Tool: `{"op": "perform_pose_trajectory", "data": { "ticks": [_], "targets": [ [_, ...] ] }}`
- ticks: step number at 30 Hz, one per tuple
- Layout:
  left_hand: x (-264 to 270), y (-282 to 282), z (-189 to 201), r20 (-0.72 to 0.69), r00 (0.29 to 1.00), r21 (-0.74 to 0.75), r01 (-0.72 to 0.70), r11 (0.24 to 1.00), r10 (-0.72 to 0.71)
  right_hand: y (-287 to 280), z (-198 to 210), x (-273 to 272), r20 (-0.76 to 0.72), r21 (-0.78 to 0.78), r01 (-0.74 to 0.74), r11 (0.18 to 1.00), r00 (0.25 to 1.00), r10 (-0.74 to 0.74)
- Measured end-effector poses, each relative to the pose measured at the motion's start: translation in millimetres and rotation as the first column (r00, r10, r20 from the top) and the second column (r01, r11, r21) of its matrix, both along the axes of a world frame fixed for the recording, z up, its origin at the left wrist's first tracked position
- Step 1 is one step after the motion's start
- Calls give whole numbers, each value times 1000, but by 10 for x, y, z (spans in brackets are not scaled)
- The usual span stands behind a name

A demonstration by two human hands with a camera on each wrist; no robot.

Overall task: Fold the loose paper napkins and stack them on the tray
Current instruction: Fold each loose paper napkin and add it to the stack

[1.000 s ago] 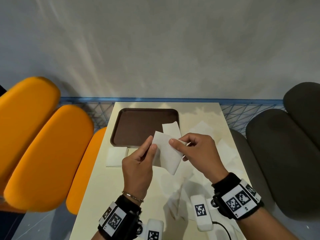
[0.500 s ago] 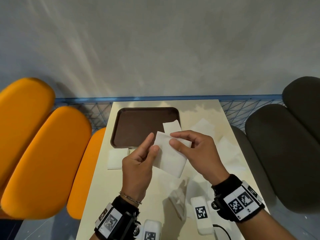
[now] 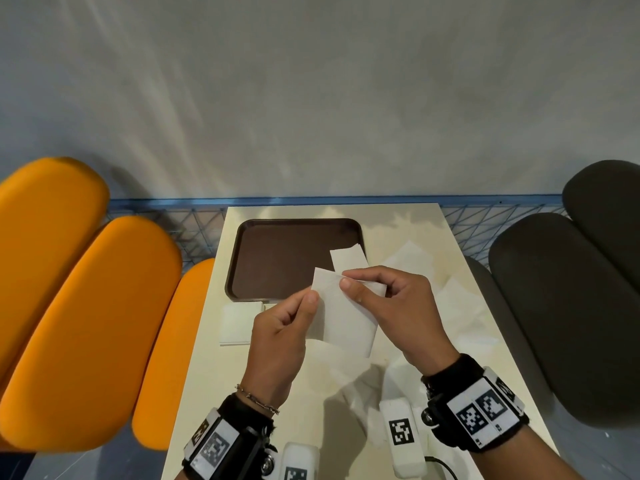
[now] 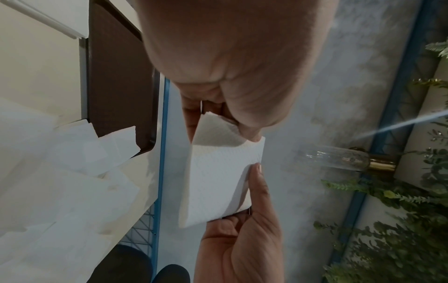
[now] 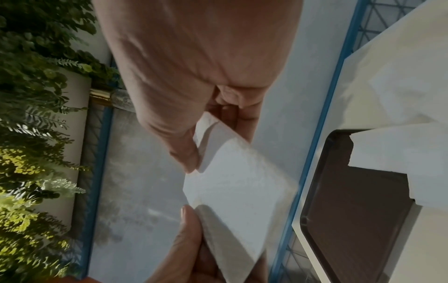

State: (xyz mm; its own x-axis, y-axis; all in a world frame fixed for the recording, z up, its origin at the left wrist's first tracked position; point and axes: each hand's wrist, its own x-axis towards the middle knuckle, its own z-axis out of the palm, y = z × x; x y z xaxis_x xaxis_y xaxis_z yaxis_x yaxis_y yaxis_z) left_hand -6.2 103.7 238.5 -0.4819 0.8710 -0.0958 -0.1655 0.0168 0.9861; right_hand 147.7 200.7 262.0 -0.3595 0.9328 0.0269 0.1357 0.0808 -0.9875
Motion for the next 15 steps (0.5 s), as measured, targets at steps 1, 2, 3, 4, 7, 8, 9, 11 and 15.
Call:
{"op": "perform_pose_trajectory", "data": {
  "ticks": [1, 2, 3, 4, 7, 8, 9, 11, 15],
  "targets": [
    [-1, -6, 1, -7, 1000, -5, 11, 1000, -11, -9, 0, -9, -5, -4, 3, 1000, 1000, -3],
    [-5, -10, 2, -14, 1000, -11, 21, 1000, -21, -21, 2, -17, -9, -7, 7, 1000, 1000, -7],
    [-10, -14, 1, -23, 999, -15, 30, 999, -30, -29, 2, -25, -12, -6, 11, 1000, 1000, -11],
    [-11, -17, 3, -30, 999, -16, 38, 999, -38, -37, 4, -33, -13, -5, 15, 1000, 1000, -15],
    [-8, -33, 13, -37, 997, -20, 60, 998, -60, -54, 7, -50, -14, -5, 30, 1000, 999, -30],
    [-3, -38, 18, -38, 997, -22, 64, 998, -65, -63, 9, -54, -12, -4, 33, 999, 999, -33],
    [2, -45, 22, -39, 997, -23, 69, 997, -70, -72, 9, -58, -8, -4, 36, 999, 999, -36],
    [12, -60, 20, -36, 996, -31, 79, 996, -81, -89, 8, -59, 7, -3, 44, 999, 999, -44],
    [13, -69, 23, -8, 998, -46, 64, 997, -64, -119, 4, -27, 40, 4, 36, 999, 999, -36]
  ]
}}
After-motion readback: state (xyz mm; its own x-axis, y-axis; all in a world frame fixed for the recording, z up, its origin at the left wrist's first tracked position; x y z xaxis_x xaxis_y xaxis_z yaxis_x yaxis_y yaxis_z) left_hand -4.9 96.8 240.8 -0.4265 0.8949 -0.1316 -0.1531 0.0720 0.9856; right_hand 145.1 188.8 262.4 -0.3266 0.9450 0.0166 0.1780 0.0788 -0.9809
